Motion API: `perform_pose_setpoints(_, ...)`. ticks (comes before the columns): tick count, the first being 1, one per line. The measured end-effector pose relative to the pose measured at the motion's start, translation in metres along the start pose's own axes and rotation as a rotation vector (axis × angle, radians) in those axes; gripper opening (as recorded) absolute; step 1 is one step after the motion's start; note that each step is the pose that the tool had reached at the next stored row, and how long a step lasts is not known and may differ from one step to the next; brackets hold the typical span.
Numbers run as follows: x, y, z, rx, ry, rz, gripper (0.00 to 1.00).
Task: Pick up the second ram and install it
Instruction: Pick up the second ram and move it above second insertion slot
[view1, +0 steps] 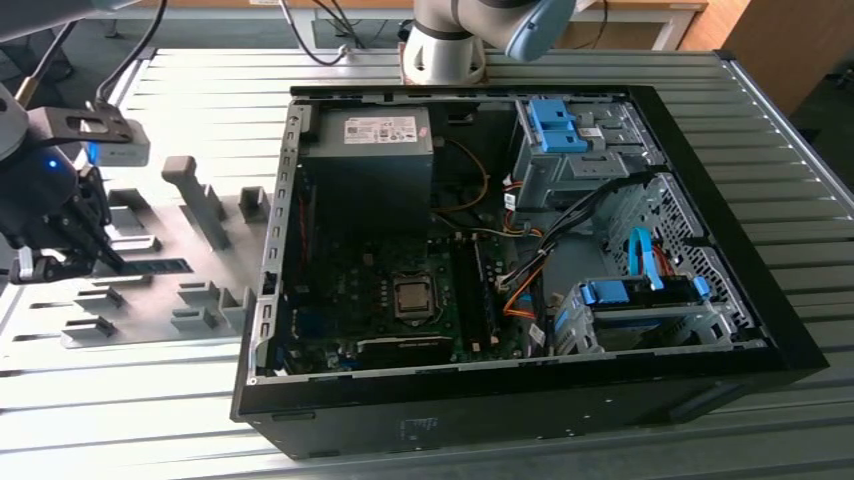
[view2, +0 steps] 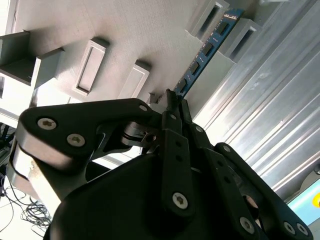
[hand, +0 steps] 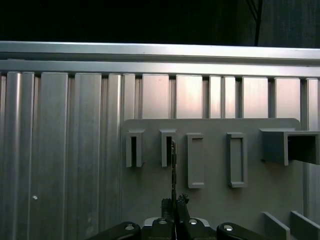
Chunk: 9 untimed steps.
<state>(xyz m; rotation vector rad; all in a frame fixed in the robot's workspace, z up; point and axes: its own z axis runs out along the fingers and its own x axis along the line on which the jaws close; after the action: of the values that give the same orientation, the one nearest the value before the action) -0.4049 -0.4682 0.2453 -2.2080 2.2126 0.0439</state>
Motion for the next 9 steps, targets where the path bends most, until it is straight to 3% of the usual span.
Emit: perform_pose_setpoints(9, -0.0002, 0.0001, -0.0064, 0.0000, 0.0000, 0.000, 0.14)
